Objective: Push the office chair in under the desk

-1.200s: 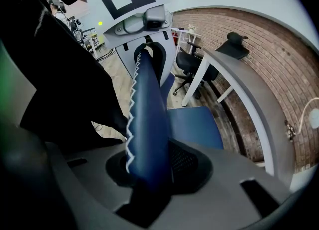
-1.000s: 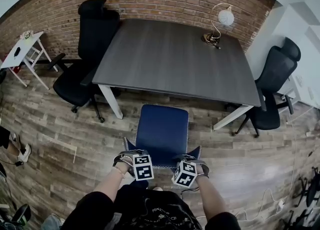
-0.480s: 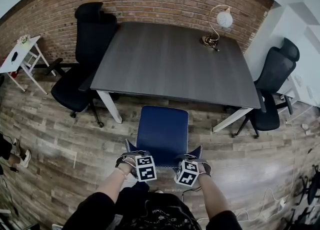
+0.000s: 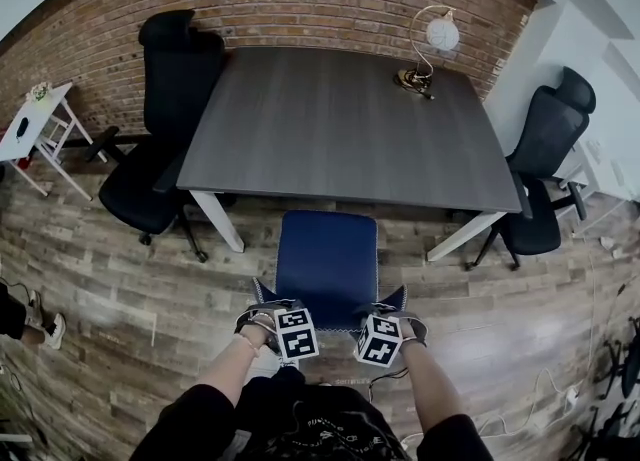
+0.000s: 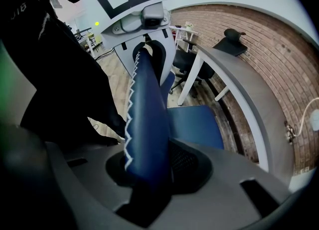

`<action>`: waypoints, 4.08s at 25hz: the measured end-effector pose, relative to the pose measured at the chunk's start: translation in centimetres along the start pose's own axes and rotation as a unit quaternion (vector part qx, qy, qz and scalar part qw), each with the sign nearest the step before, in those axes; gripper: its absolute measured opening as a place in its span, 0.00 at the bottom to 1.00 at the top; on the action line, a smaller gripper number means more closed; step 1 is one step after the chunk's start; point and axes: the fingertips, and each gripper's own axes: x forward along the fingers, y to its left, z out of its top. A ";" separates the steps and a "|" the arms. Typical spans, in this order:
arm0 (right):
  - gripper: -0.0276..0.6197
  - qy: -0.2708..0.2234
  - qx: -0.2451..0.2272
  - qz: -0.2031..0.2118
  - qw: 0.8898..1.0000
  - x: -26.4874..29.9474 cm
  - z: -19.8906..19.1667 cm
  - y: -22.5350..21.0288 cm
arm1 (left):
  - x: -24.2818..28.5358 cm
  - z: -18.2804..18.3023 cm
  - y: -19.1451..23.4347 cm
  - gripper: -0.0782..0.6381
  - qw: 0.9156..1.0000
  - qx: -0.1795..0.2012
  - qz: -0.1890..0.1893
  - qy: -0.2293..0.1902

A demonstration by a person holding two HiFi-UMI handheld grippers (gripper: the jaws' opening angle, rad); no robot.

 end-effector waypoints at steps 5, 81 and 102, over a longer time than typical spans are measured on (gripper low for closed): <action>0.20 0.001 0.001 0.006 1.000 0.0 -0.1 -0.6 | 0.0 0.2 0.6 0.25 1.000 -0.001 -0.001 0.000; 0.20 -0.001 -0.006 0.000 1.000 0.8 -0.8 -11.0 | 1.3 2.9 10.1 0.25 1.000 0.001 -0.004 0.014; 0.20 -0.004 -0.012 -0.003 1.000 1.1 -1.1 -14.9 | 1.8 3.9 13.8 0.25 1.000 -0.007 0.003 0.015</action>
